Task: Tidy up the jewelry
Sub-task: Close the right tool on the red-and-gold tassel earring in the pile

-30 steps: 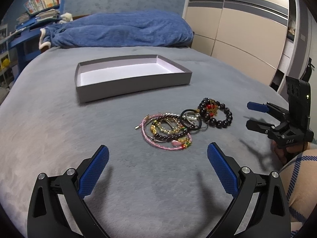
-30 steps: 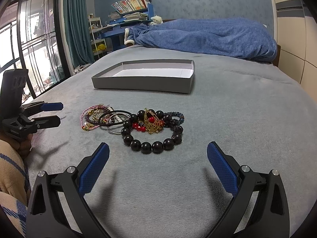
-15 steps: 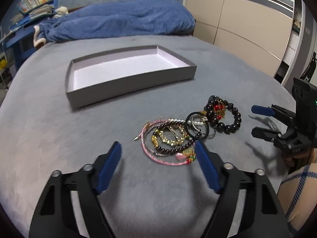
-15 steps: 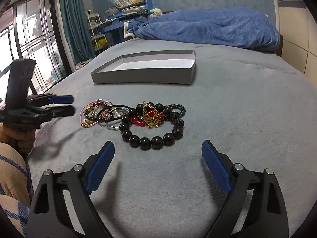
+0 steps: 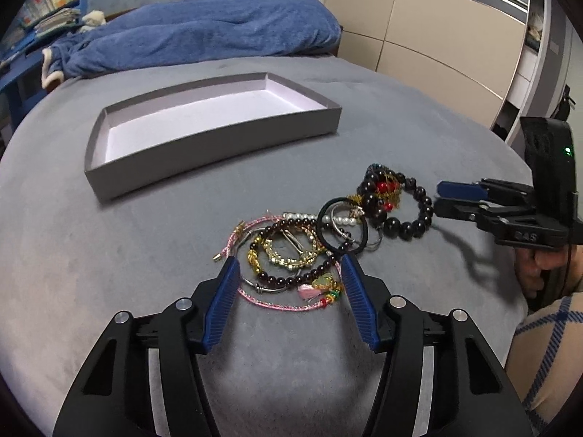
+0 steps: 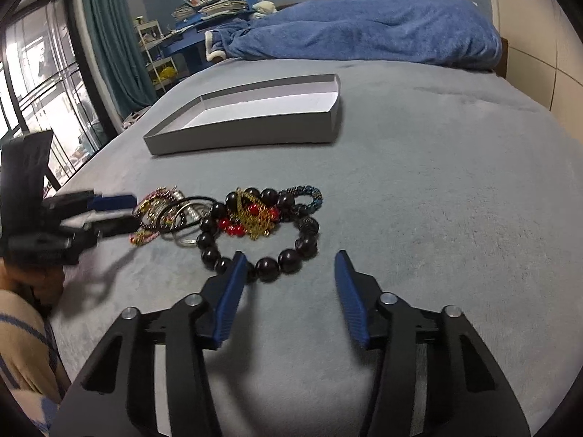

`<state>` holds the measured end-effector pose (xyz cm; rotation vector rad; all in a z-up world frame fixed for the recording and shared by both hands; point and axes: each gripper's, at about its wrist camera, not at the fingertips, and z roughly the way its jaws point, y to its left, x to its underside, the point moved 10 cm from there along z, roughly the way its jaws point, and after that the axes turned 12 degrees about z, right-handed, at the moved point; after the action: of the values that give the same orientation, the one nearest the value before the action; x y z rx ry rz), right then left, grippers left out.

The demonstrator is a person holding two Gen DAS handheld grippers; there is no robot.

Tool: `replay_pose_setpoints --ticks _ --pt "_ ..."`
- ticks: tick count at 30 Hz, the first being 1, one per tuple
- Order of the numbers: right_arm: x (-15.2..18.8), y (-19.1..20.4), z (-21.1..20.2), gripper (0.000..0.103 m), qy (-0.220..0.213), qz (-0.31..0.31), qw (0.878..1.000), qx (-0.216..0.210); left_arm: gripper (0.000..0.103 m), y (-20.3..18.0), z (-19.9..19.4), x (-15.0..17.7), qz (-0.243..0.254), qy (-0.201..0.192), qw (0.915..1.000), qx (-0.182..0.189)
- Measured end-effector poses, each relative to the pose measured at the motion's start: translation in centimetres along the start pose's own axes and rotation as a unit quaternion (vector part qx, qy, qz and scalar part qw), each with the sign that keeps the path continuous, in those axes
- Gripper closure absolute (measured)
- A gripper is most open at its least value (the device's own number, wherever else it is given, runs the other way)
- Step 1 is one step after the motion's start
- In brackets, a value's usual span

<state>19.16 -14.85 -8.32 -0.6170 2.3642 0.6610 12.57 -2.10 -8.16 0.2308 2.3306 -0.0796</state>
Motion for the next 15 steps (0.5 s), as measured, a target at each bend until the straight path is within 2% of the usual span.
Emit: replay_pose_setpoints --ticks 4,9,15 --pt "-0.6 0.1 1.1 0.067 0.014 0.002 1.0 0.007 0.044 -0.4 -0.3 -0.6 0.012 -0.012 0.9999 0.003" --pt "-1.9 1.9 1.2 0.07 0.006 -0.023 1.0 -0.002 0.044 -0.2 0.3 -0.6 0.014 -0.004 0.9999 -0.007" --pt "-2.1 3.3 3.4 0.072 0.032 -0.049 0.998 0.003 0.044 0.4 0.4 -0.2 0.002 -0.002 0.9999 -0.017"
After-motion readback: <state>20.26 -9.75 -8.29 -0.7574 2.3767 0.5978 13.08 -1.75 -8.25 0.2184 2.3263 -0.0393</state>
